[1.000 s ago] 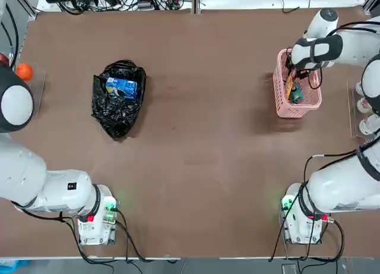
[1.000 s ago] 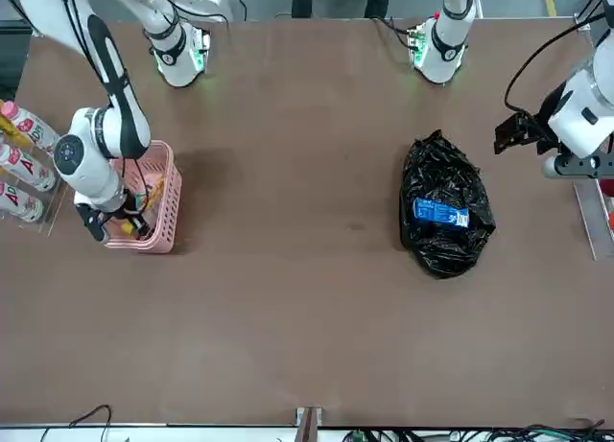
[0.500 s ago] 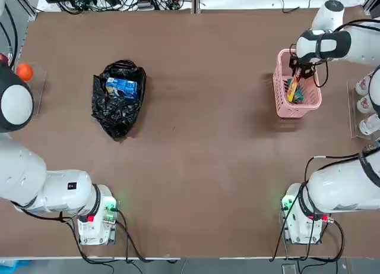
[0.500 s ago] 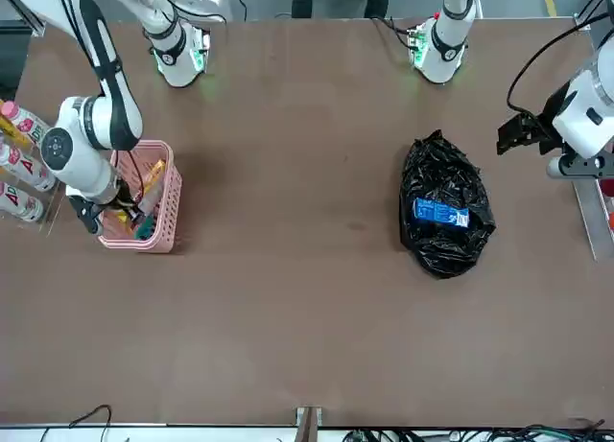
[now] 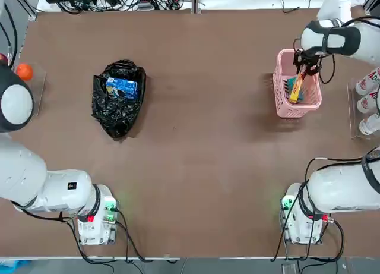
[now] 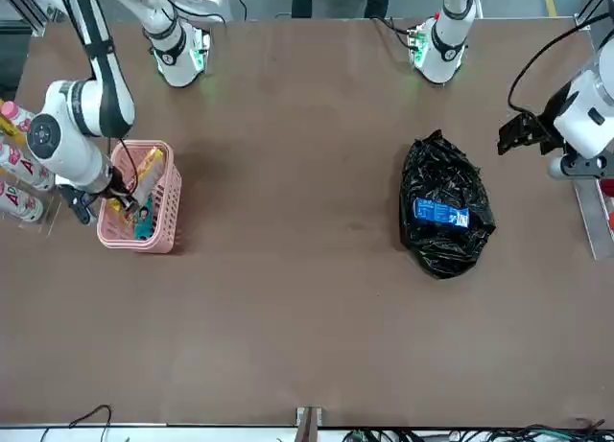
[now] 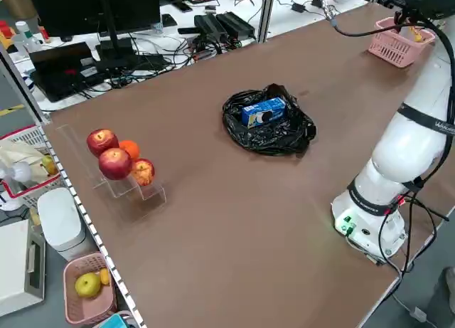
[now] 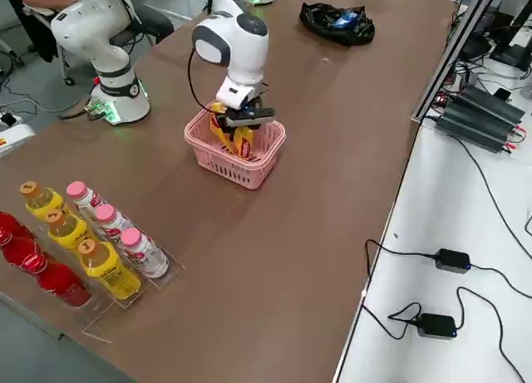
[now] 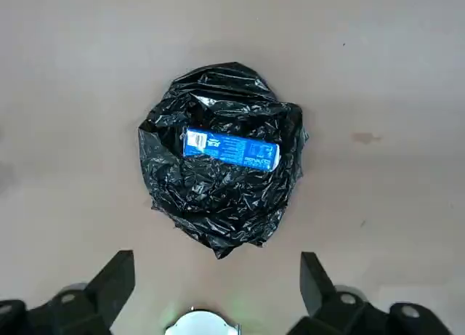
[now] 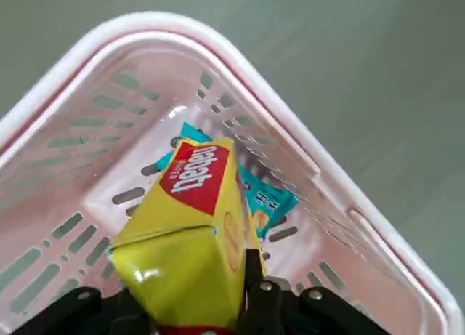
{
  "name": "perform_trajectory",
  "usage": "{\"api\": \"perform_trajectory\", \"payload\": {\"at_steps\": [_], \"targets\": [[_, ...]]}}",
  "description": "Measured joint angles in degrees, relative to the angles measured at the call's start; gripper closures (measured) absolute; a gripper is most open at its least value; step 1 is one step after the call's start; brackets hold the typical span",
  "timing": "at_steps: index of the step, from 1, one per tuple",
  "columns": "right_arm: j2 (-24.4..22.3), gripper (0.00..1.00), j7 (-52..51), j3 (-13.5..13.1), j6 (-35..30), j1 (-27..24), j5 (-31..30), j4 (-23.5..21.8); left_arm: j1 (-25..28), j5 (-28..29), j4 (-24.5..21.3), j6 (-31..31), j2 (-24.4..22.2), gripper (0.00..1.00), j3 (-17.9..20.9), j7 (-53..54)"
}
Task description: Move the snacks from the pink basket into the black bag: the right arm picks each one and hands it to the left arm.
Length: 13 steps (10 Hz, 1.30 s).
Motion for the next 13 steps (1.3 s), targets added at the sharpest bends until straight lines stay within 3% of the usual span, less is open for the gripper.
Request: {"api": "perform_trajectory", "payload": {"at_steps": [4, 7, 13], "targets": [[-0.48, 0.63, 0.31, 0.08, -12.74, 0.0, -0.03, 9.58, 0.02, -0.47, 0.0, 0.0, 0.0, 0.0, 0.04, 0.0], [-0.48, 0.63, 4.6, 0.5, -16.38, 0.2, 1.31, 13.55, 0.66, -2.97, 0.0, 0.0, 0.0, 0.0, 0.25, -6.53], [-0.47, 0.63, 21.08, 1.17, -19.82, 4.92, 15.77, 17.51, 0.85, -6.22, -0.15, 0.0, 1.71, 0.0, 0.3, -25.19]]}}
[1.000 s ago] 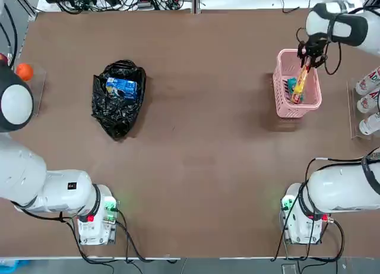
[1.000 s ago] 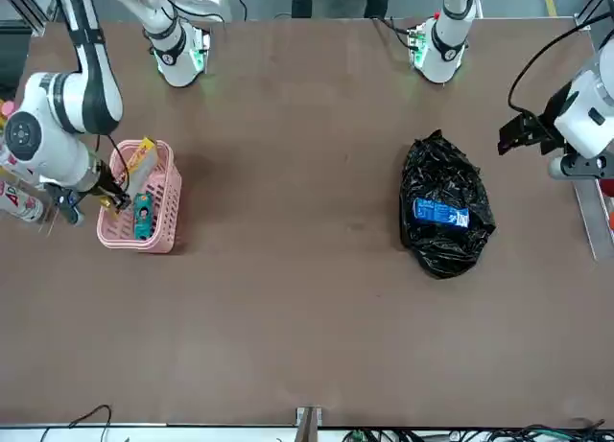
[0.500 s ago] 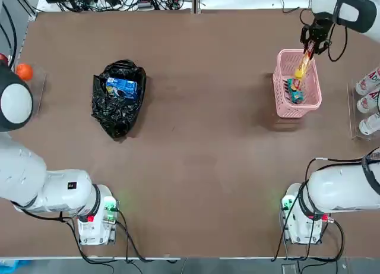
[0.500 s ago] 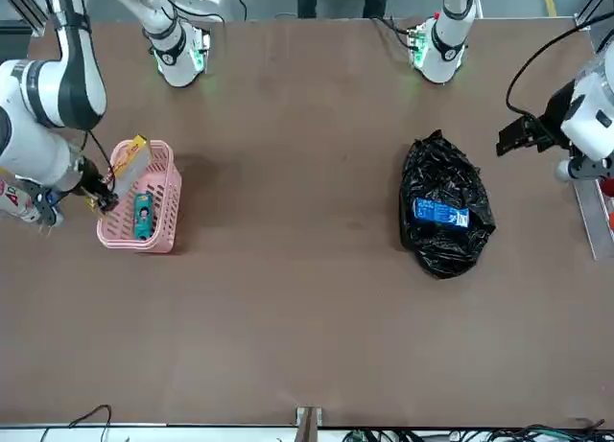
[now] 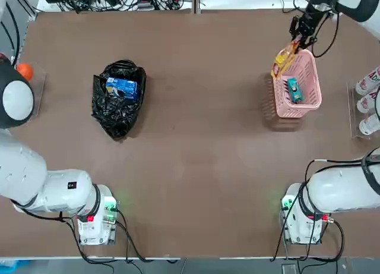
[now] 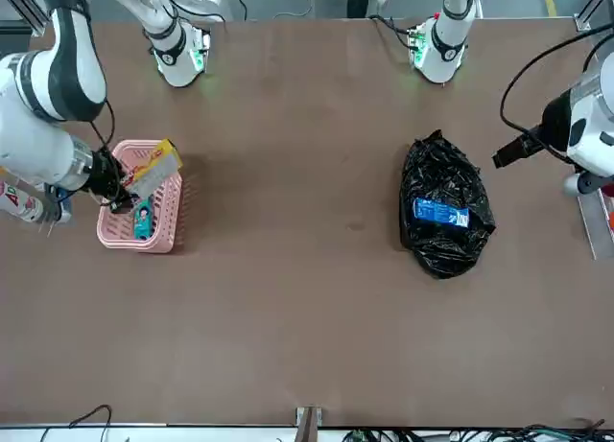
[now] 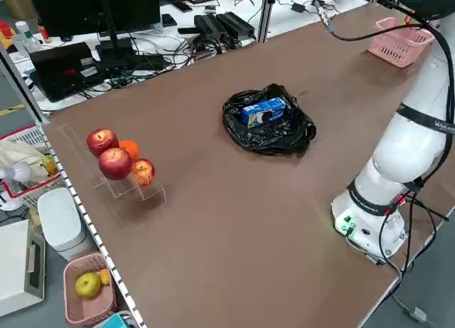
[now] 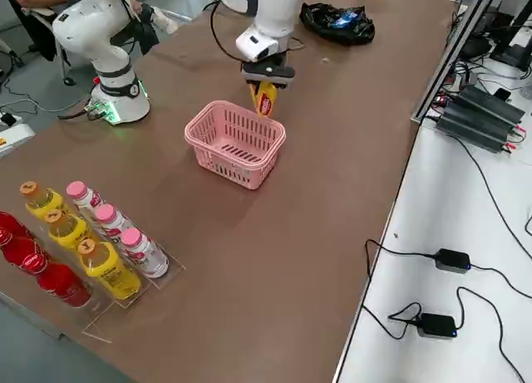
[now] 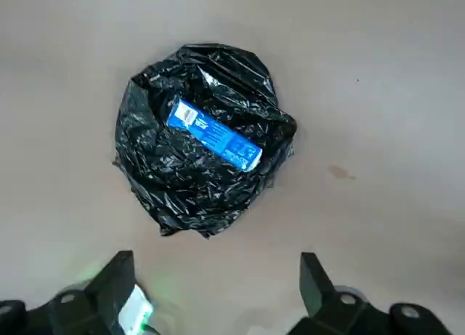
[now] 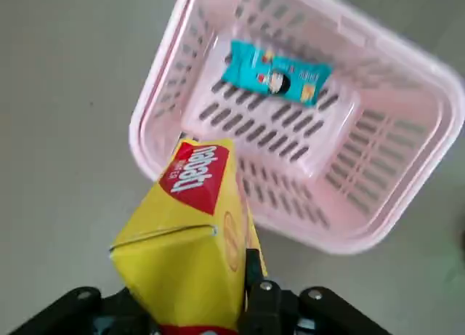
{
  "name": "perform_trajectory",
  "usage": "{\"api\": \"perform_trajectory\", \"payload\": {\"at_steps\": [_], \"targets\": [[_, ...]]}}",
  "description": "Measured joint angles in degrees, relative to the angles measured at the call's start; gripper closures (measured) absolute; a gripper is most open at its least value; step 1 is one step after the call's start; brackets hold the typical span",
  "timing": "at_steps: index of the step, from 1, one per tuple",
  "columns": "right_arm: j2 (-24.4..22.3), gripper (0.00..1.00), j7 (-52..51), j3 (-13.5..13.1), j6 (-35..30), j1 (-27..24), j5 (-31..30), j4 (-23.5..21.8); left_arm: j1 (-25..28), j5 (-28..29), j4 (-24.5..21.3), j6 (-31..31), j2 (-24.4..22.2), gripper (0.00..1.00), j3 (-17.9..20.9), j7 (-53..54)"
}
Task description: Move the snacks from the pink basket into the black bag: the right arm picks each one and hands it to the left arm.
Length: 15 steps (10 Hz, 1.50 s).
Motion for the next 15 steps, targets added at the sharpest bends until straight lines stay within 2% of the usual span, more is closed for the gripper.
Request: {"api": "perform_trajectory", "payload": {"at_steps": [2, 5, 8, 12, 15], "targets": [[0.0, 0.63, 6.55, 0.19, 0.96, 4.15, 4.45, 0.28, 0.09, -5.52, -0.02, 0.0, 0.93, 0.0, 0.01, -12.64], [0.09, 0.63, 18.95, 0.36, 8.15, 11.91, 7.57, 0.45, -0.21, -11.93, -0.03, 1.63, 2.88, 0.0, -0.22, -30.32], [1.0, 0.63, 29.0, 0.45, 15.46, 19.17, 9.39, 0.46, -2.7, -14.64, -0.03, 6.01, 3.84, 0.0, -1.05, -48.57], [3.97, 0.63, 35.0, 0.44, 19.39, 24.49, 12.14, 2.84, -5.27, -16.78, -0.22, 9.21, 5.74, 0.0, -1.31, -60.09], [6.67, 0.63, 40.35, 0.42, 19.89, 27.94, 12.87, 7.57, -5.18, -18.24, -3.88, 15.95, 5.97, 0.0, -2.1, -68.98]]}}
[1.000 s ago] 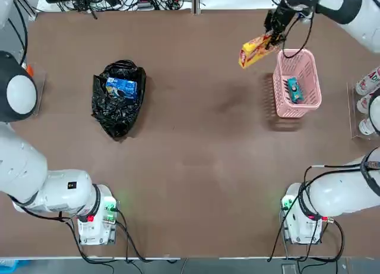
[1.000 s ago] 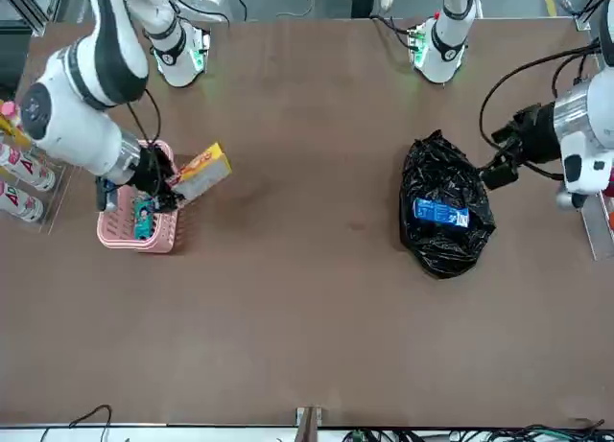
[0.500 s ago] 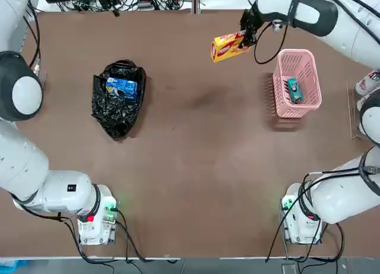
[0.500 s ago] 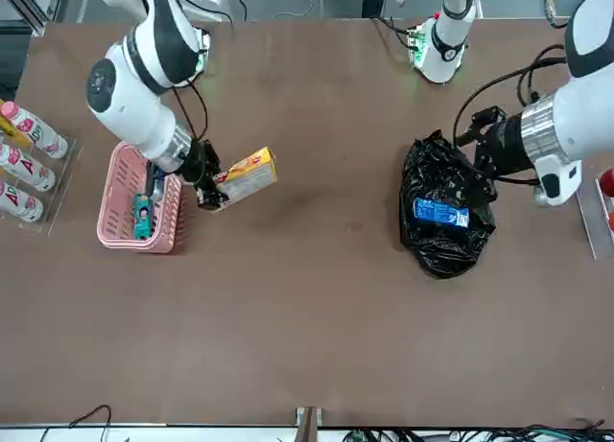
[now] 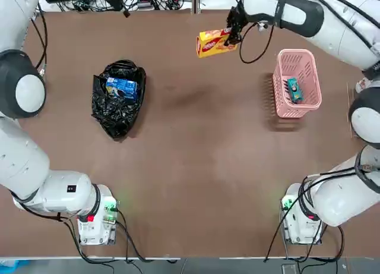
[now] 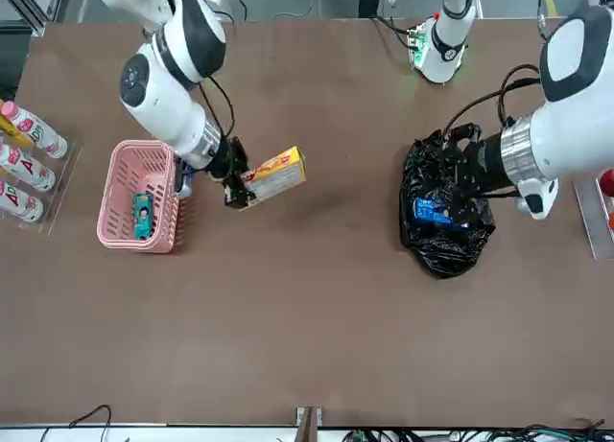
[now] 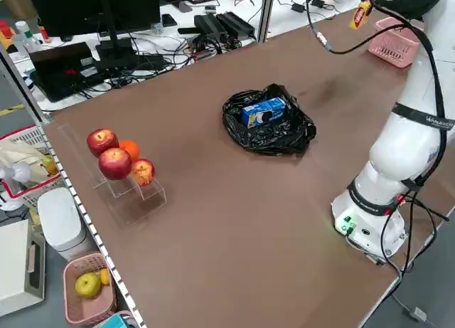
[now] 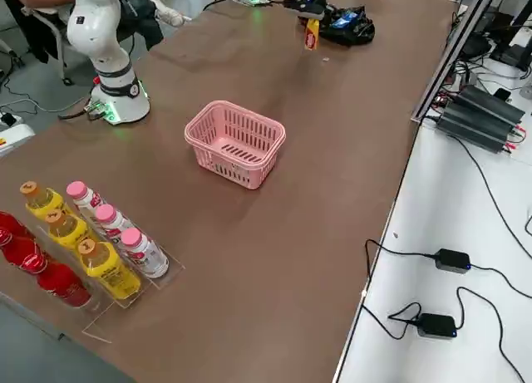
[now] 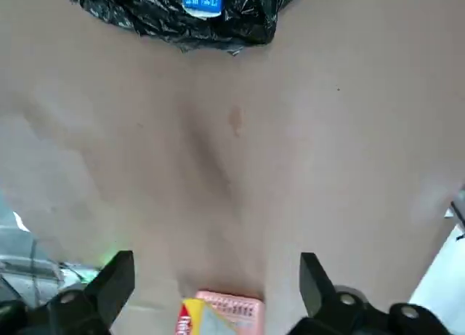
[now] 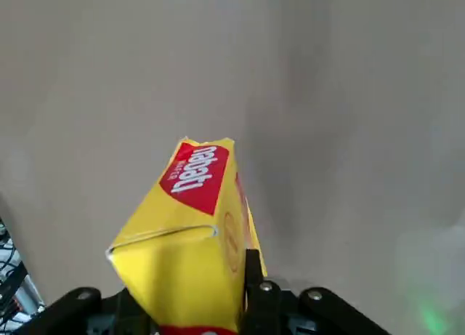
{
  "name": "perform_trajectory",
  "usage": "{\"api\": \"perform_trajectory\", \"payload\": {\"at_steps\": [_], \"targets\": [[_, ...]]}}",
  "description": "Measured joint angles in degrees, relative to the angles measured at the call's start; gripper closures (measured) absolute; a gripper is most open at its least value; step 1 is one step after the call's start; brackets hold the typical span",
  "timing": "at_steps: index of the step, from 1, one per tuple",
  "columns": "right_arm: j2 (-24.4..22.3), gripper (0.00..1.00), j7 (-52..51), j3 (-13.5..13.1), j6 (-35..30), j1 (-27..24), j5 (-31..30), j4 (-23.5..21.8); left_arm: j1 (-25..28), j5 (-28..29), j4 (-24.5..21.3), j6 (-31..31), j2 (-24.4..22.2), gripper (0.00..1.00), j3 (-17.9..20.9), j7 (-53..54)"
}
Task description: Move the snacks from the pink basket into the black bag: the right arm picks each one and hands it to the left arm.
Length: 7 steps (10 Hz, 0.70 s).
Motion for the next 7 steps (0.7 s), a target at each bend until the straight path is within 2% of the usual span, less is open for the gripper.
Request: {"api": "perform_trajectory", "payload": {"at_steps": [4, 7], "targets": [[4.38, 0.63, 6.44, -0.01, 2.59, 4.74, 0.02, 5.16, -0.17, -0.72, -4.83, 11.35, -0.81, 0.0, -7.92, -12.39], [7.08, 0.63, 9.53, -0.04, 2.47, 5.95, 0.02, 9.07, -0.23, -0.76, -13.65, 18.51, -5.0, 0.0, -13.54, -14.14]]}}
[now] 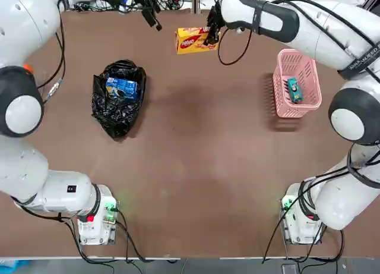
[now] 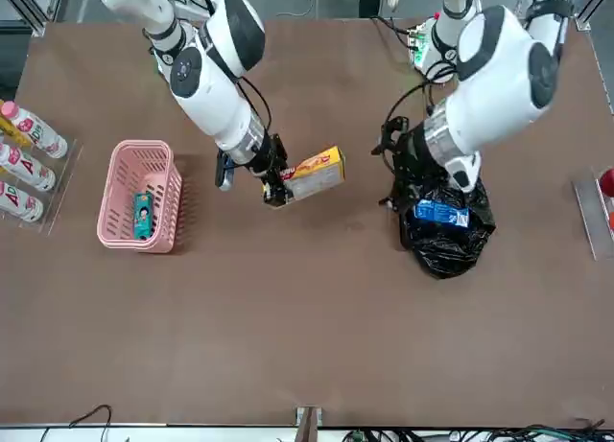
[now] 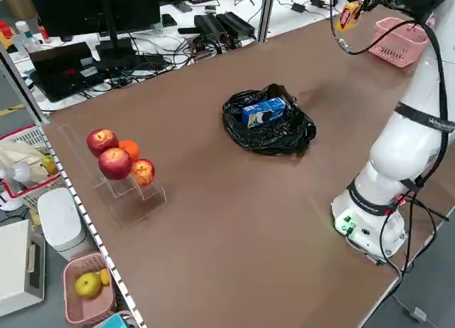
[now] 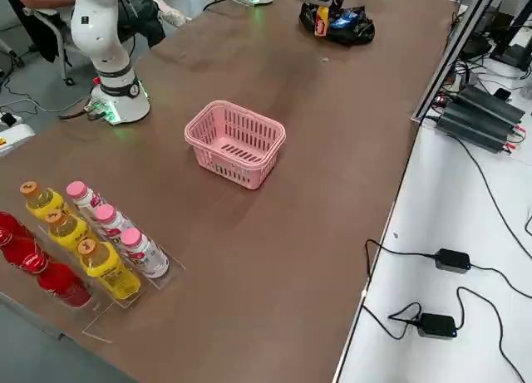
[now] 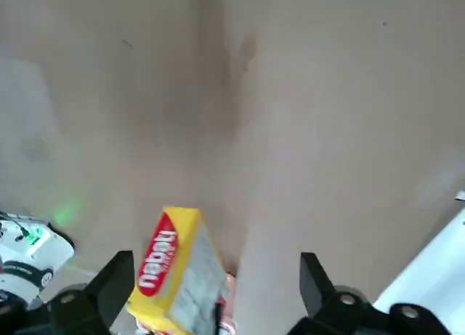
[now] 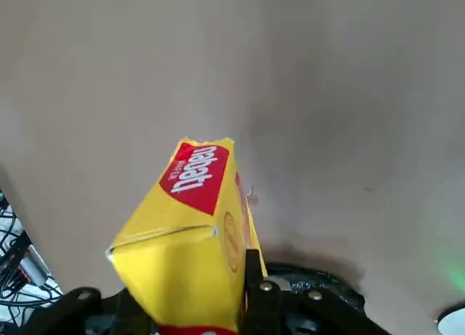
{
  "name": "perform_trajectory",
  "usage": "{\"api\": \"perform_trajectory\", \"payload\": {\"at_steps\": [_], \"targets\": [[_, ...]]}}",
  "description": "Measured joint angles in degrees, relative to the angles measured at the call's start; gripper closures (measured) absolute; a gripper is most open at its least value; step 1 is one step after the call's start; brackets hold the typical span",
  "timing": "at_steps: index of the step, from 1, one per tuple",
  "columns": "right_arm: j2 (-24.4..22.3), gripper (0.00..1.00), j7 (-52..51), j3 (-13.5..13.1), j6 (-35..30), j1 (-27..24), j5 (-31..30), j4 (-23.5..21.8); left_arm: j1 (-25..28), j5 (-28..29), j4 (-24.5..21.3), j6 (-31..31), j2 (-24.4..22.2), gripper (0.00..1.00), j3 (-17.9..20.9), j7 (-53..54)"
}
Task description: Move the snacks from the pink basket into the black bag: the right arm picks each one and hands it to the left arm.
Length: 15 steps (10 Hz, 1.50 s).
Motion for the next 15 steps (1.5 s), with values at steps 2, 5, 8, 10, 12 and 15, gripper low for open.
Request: {"api": "perform_trajectory", "payload": {"at_steps": [2, 5, 8, 10, 12, 15], "targets": [[1.35, 0.63, 0.92, -0.01, -0.1, 0.4, 0.0, 2.01, 0.02, -0.01, -4.71, 0.52, -2.65, 0.0, -1.63, -0.05], [2.17, 0.63, 1.78, -0.06, -0.22, 0.47, 0.0, 3.32, 0.16, -1.26, -9.52, 1.12, -8.14, 0.0, -1.71, -0.05], [2.73, 0.63, 2.15, -0.08, -0.28, 0.63, 0.0, 4.17, 0.12, -2.09, -10.62, 6.32, -8.13, 0.0, -2.95, -1.5], [3.21, 0.63, 2.29, -0.07, -0.31, 1.29, 0.0, 4.42, 0.06, -2.09, -10.66, 8.43, -7.28, 0.0, -4.05, -2.29], [3.45, 0.63, 2.34, -0.08, -0.31, 1.92, -0.01, 4.44, -0.2, -2.09, -10.66, 9.3, -6.78, 0.0, -4.62, -2.32], [3.65, 0.63, 2.39, -0.09, -0.31, 2.19, -0.01, 4.48, -0.63, -2.09, -10.67, 11.45, -5.75, 0.0, -5.02, -2.33]]}}
